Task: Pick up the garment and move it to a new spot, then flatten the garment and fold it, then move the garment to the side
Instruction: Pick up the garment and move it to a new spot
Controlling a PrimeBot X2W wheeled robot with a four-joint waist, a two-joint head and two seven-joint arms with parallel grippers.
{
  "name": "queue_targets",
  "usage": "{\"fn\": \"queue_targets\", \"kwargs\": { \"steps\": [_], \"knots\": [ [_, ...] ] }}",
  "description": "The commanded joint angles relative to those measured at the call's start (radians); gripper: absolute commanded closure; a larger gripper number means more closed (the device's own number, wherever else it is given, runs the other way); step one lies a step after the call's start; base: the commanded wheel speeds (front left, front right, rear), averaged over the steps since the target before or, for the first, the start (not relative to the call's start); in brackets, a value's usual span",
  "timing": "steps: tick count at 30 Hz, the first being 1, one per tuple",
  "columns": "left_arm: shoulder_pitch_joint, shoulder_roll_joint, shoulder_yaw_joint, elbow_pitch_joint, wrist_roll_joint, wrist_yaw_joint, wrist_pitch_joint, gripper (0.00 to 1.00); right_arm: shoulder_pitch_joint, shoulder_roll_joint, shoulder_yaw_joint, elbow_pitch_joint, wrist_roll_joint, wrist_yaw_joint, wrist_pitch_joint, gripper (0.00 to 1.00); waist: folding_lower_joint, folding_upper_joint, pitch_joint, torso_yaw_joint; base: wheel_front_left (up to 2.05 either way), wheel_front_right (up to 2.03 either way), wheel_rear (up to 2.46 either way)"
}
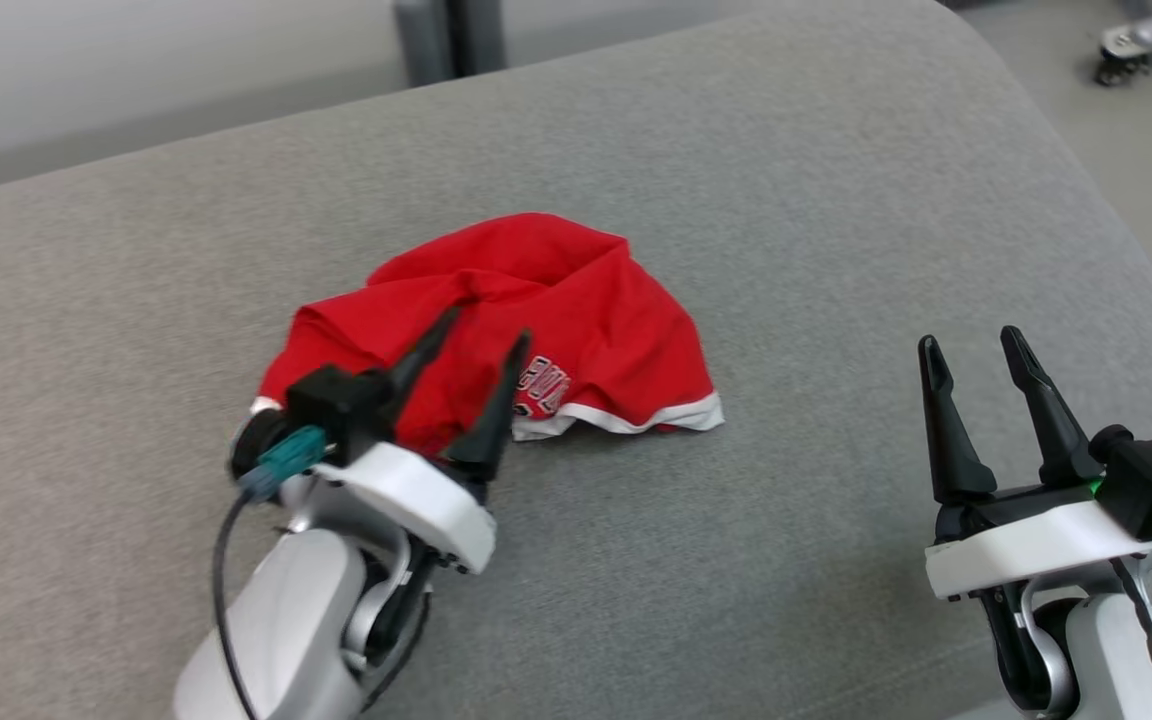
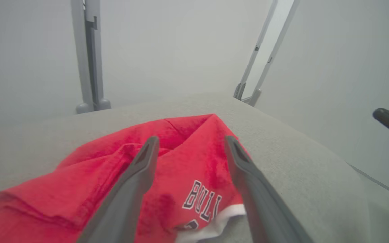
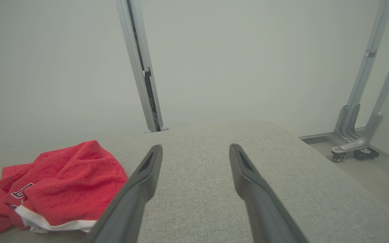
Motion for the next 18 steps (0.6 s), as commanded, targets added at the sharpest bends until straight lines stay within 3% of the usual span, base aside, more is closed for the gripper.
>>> {"fn": "queue_targets", "kwargs": {
  "steps": [1,7,11,18],
  "knots": [
    [0.030,0.026,0.032,-0.035,-0.009,0.029,-0.023,0.00,0.000,-0.004,-0.006,-0.005,-0.013,0.000,0.007,0.00,0.0000,0.0000,-0.033,0.058,0.00,0.00,0.00],
    [0.118,0.092,0.149,-0.125,-0.041,0.111,-0.078,0.00,0.018,-0.004,-0.029,-0.020,-0.039,0.000,0.036,0.00,0.0000,0.0000,-0.078,0.139,0.00,0.00,0.00],
    [0.154,0.123,0.202,-0.147,-0.054,0.136,-0.098,0.00,0.028,-0.004,-0.037,-0.029,-0.051,0.000,0.048,0.00,0.0000,0.0000,-0.097,0.170,0.00,0.00,0.00],
    [0.233,0.183,0.314,-0.188,-0.101,0.122,-0.130,0.00,0.050,-0.004,-0.042,-0.045,-0.066,0.000,0.073,0.00,0.0000,0.0000,-0.133,0.208,0.00,0.00,0.00]
  ]
}}
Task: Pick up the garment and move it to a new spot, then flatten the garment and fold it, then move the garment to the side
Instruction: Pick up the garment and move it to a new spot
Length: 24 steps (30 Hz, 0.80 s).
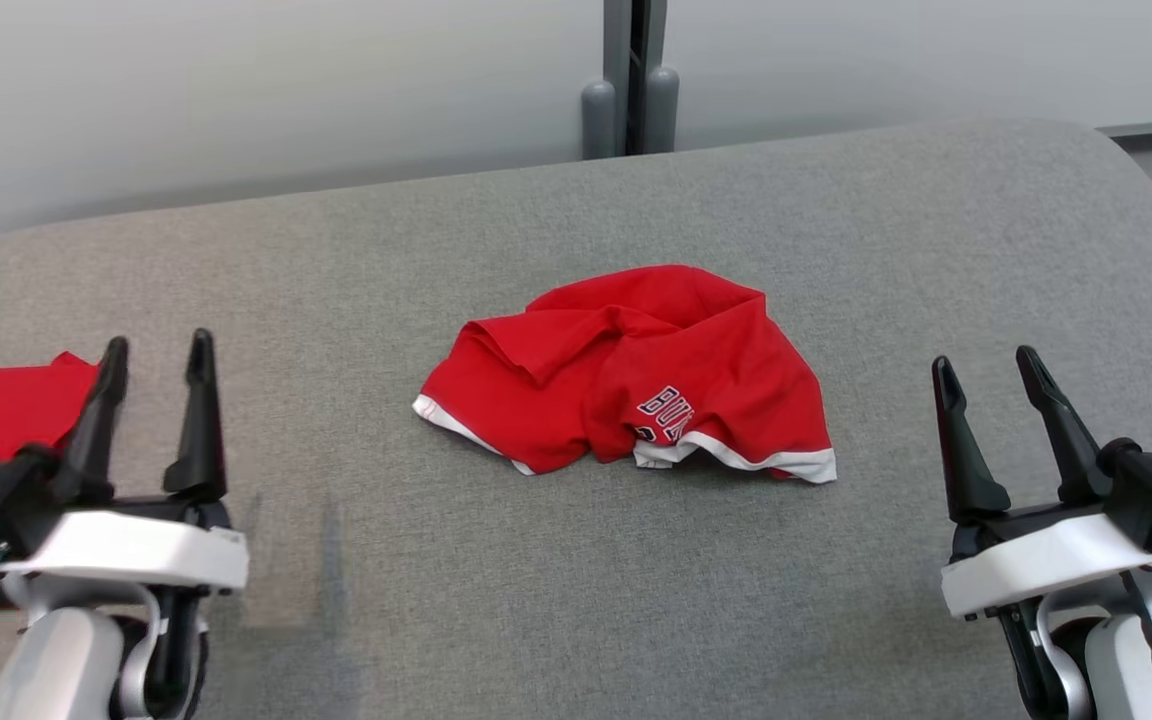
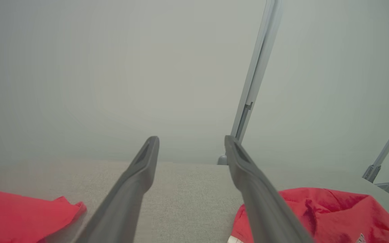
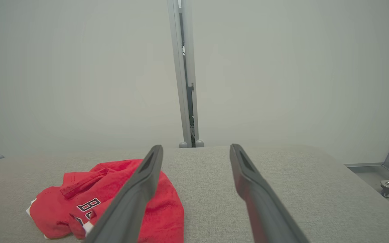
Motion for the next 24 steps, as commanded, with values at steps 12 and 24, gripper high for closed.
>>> {"fn": "queue_targets", "kwargs": {
  "steps": [12,24],
  "knots": [
    [0.181,0.067,0.113,-0.079,0.027,-0.023,-0.017,0.00,0.067,-0.004,-0.018,-0.016,-0.021,0.000,0.029,0.00,0.0000,0.0000,-0.064,0.020,0.00,0.00,0.00],
    [0.285,0.072,0.073,-0.144,0.059,-0.009,0.015,0.00,0.122,-0.007,-0.017,-0.037,-0.030,0.000,0.058,0.00,0.0000,0.0000,-0.115,0.027,0.00,0.00,0.00]
  ]
}}
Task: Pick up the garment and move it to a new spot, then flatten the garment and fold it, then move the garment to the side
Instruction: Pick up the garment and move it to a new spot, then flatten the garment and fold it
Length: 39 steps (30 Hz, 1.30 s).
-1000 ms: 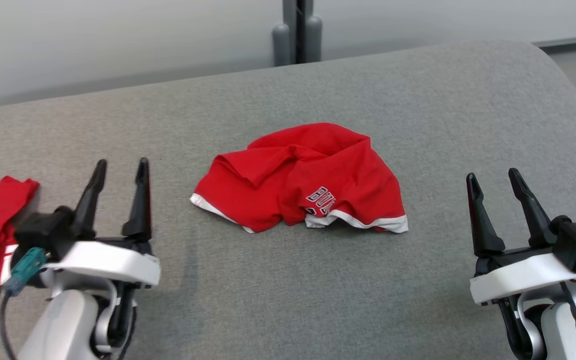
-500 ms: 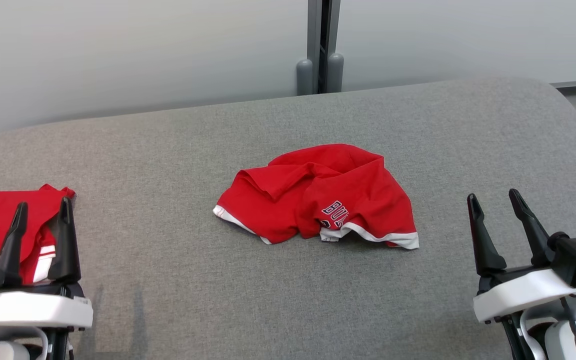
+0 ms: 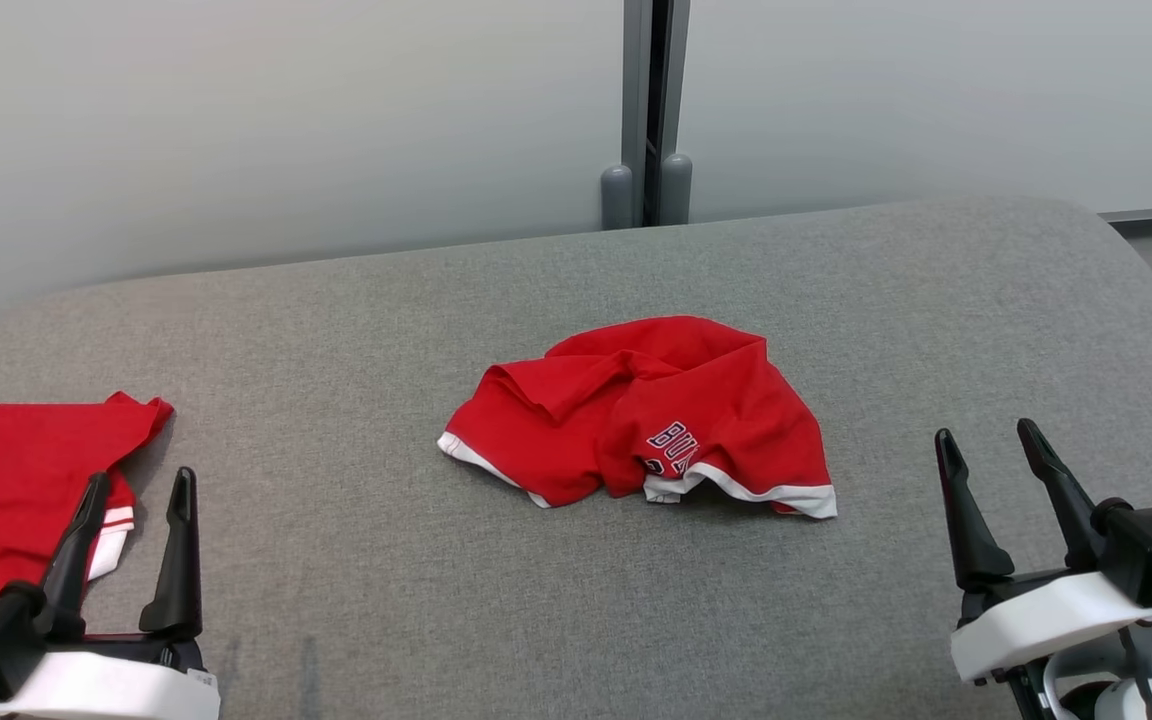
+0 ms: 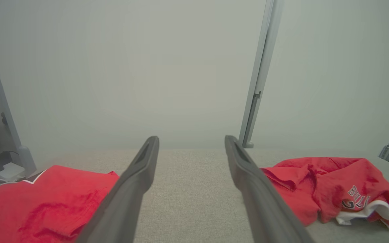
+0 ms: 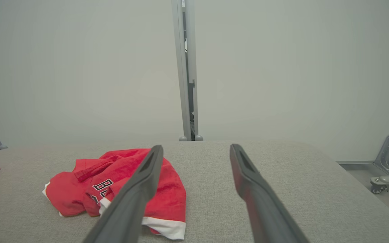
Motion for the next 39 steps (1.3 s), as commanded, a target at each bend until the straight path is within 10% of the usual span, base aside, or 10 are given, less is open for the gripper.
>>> {"fn": "queue_targets", "kwargs": {
  "steps": [1,29,39],
  "knots": [
    [0.011,0.008,-0.001,-0.006,0.006,0.007,0.002,0.00,0.009,-0.007,-0.001,-0.006,-0.003,0.000,0.006,0.00,0.0000,0.0000,-0.002,0.001,0.00,0.00,0.00],
    [-0.010,0.010,-0.021,-0.008,-0.012,0.020,0.026,0.00,0.006,-0.005,0.004,-0.029,-0.006,0.000,0.021,0.00,0.0000,0.0000,0.018,0.003,0.00,0.00,0.00],
    [-0.062,0.002,-0.040,-0.012,-0.007,0.012,0.025,0.00,-0.097,-0.057,0.216,-0.002,0.011,0.000,0.081,0.00,0.0000,0.0000,0.086,0.037,0.00,0.00,0.00]
  ]
}}
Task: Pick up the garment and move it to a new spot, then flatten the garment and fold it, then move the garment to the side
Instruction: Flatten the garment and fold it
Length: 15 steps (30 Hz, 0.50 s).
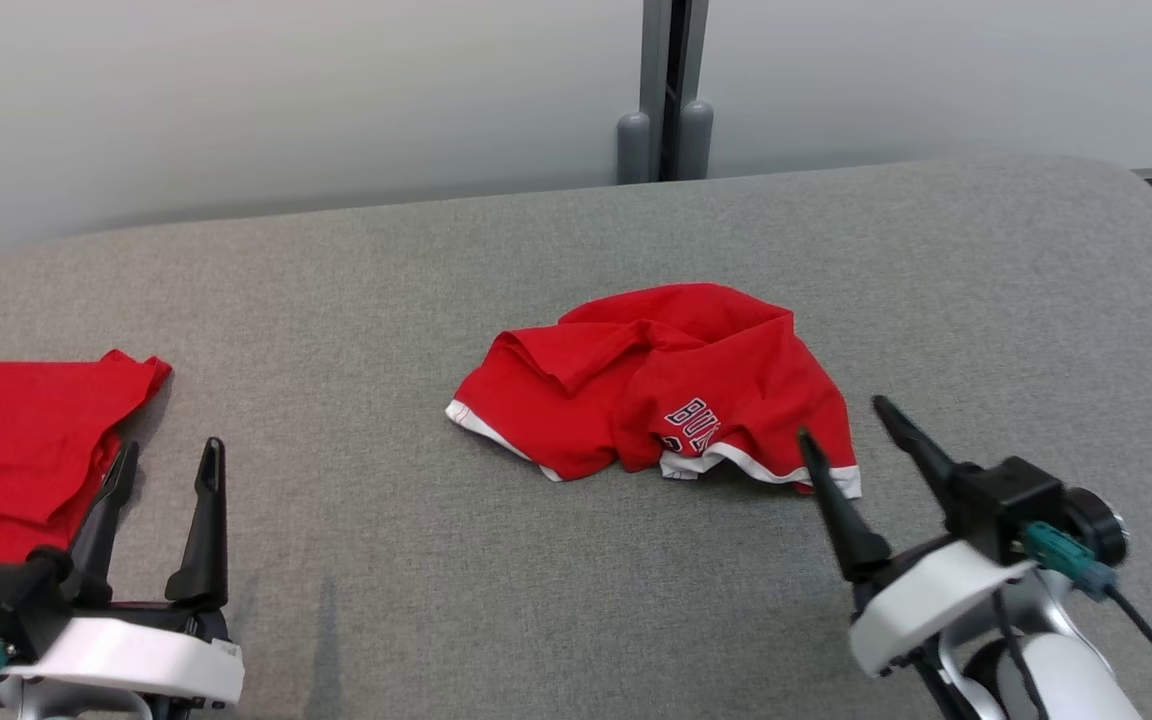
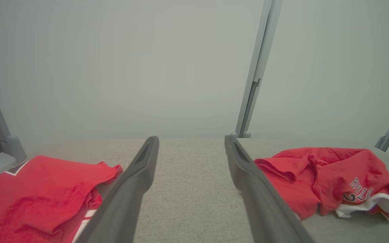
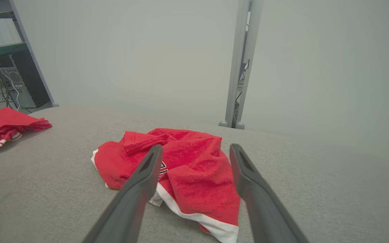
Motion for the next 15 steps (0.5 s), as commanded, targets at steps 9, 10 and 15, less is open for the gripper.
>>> {"fn": "queue_targets", "kwargs": {
  "steps": [9,10,15],
  "knots": [
    [-0.136,-0.030,-0.051,0.038,0.012,-0.049,-0.019,0.00,-0.312,-0.067,0.342,0.195,0.089,0.000,0.121,0.00,0.0000,0.0000,0.144,0.126,0.00,0.00,0.00],
    [-0.153,-0.037,-0.061,0.047,0.015,-0.057,-0.021,0.00,-0.343,-0.069,0.365,0.230,0.099,0.000,0.123,0.00,0.0000,0.0000,0.157,0.145,0.00,0.00,0.00],
    [-0.226,-0.073,-0.093,0.105,0.020,-0.096,-0.037,0.00,-0.486,-0.076,0.461,0.419,0.123,0.000,0.113,0.00,0.0000,0.0000,0.210,0.226,0.00,0.00,0.00]
  ]
}}
